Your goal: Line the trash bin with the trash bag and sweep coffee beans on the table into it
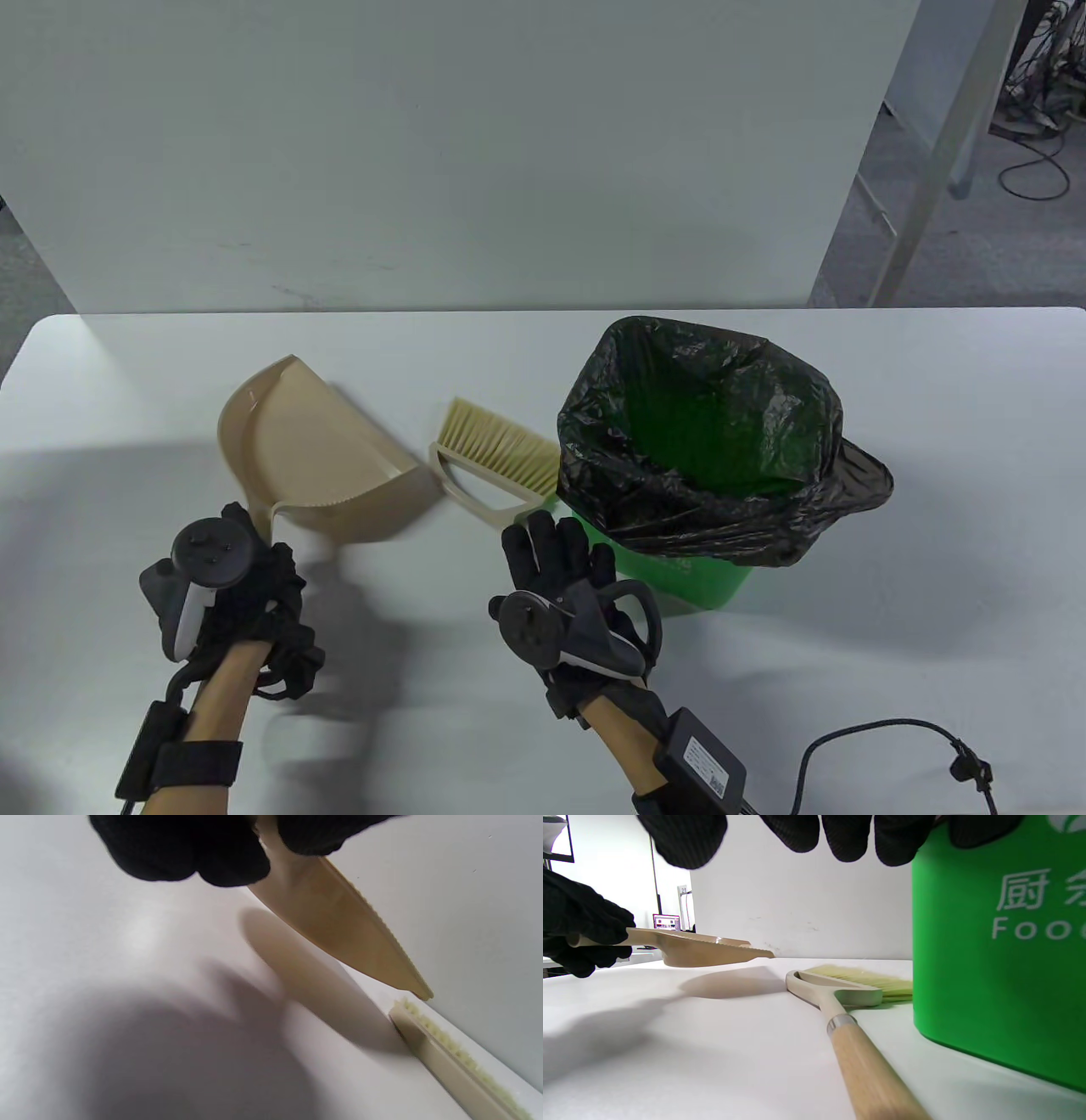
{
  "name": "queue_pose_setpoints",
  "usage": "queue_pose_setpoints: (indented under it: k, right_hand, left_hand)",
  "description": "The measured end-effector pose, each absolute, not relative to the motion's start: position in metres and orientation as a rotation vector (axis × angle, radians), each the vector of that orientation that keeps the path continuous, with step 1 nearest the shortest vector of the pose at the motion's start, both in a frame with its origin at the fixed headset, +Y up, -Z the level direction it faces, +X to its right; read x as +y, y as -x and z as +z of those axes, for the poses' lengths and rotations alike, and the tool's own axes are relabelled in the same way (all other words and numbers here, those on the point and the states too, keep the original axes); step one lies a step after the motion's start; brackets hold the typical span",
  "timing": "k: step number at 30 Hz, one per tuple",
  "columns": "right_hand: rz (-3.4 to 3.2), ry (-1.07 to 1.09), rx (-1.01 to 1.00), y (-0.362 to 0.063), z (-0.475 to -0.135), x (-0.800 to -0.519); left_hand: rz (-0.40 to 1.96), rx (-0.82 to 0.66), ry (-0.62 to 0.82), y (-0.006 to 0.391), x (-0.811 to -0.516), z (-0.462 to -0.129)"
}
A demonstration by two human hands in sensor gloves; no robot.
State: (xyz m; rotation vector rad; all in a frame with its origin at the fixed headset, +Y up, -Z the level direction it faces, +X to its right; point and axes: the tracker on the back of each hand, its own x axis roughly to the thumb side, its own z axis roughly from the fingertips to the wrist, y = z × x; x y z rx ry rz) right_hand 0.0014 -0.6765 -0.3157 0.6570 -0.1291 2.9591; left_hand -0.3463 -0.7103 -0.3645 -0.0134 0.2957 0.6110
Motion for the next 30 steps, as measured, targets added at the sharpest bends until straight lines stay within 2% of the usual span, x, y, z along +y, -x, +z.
queue_pose_setpoints:
  k: [17, 30]
  right_hand:
    - [2.954, -0.645, -0.067, -0.003, -0.316, -0.678]
    - [2.940, -0.636, -0.039, -0.003, -0.317, -0.680]
  left_hand:
    - [0.563, 0.277, 0.100, 0.336, -0.726, -0.371]
    - [0.574, 0.272, 0.150, 0.334, -0.722, -0.369]
